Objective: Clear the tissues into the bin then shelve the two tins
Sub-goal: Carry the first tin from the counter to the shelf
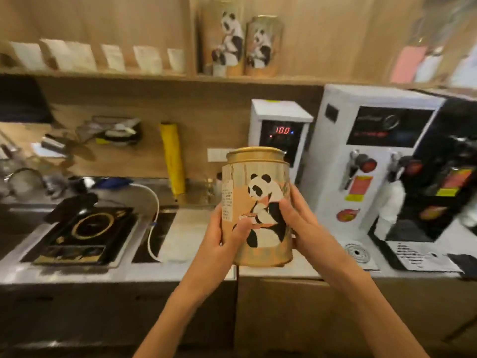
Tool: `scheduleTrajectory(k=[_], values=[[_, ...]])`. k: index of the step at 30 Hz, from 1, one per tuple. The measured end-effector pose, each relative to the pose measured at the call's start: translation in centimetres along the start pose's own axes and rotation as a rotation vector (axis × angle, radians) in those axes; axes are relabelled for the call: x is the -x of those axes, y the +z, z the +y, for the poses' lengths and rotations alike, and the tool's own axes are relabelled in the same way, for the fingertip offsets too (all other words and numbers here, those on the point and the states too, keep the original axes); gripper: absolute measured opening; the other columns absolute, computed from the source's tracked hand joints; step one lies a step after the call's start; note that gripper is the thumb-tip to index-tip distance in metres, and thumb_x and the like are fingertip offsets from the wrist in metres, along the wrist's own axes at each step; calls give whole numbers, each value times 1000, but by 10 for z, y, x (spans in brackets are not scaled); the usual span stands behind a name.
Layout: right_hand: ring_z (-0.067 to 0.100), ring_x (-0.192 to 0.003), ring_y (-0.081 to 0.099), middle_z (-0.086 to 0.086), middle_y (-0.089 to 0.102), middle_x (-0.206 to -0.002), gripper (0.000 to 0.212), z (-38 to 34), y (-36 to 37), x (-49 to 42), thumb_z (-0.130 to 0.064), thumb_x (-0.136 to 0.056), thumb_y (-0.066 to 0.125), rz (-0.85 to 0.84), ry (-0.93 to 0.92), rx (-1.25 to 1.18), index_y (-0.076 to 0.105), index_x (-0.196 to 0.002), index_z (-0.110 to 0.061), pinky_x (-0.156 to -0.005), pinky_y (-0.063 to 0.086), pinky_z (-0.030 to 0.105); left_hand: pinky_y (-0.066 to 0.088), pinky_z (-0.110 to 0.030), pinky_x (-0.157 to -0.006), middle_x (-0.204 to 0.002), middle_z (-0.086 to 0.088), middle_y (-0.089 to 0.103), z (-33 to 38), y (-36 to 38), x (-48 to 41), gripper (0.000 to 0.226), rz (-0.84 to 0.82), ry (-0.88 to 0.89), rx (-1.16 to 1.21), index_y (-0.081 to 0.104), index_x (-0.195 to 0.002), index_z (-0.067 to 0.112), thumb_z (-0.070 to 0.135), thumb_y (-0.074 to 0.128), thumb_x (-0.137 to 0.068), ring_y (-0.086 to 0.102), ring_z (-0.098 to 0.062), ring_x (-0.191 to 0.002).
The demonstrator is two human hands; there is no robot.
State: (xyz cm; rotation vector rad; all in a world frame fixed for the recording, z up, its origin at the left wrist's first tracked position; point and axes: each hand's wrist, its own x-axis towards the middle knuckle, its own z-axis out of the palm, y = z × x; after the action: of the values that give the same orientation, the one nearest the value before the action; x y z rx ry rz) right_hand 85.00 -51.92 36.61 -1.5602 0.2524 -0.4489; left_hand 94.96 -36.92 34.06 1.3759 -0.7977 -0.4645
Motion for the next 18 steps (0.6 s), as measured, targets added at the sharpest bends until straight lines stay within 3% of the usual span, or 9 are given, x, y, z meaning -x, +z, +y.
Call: scheduleTrajectory(k=[3,8,10,14,16,18], values=[[2,-113,64,-21,63,-129,65,-31,-62,-18,-55,-85,51,87,-83,44,27,-146,-52,-82,58,25,54,-14,-80,-126,20,54,19,50,-62,71,-67,98,-1,24,-143,37,62,53,-83,60,7,-108],[-1,-109,66,-18,67,-122,76,-75,-151,-74,-61,-81,53,238,-286,90,27,-150,-43,-98,53,38,57,-24,-84,-126,13,58,58,122,-164,53,-128,254,21,28,-136,41,46,52,-89,63,-2,-110],[-4,-106,66,-20,68,-119,67,-102,-182,-102,-58,-84,52,216,-371,135,32,-147,-43,-95,53,33,55,-25,-90,-130,8,56,76,145,-208,62,-117,324,-27,21,-142,37,48,52,-89,62,-3,-112],[0,-110,65,-22,63,-124,61,-160,-243,-171,-53,-88,58,94,-418,282,34,-143,-45,-91,54,30,47,-4,-83,-138,11,45,114,171,-305,69,-133,396,-182,8,-150,32,45,48,-95,53,10,-112],[4,-108,66,-17,63,-126,67,-181,-274,-213,-54,-86,63,62,-388,322,30,-144,-47,-87,58,33,46,-8,-85,-143,3,43,129,175,-357,69,-169,389,-255,8,-149,34,50,48,-95,50,1,-119],[-2,-92,70,-17,65,-116,67,-196,-300,-258,-45,-88,66,44,-377,320,26,-142,-49,-70,60,22,43,-16,-92,-146,3,41,138,177,-413,75,-188,357,-313,8,-147,40,60,51,-89,49,-5,-120]])
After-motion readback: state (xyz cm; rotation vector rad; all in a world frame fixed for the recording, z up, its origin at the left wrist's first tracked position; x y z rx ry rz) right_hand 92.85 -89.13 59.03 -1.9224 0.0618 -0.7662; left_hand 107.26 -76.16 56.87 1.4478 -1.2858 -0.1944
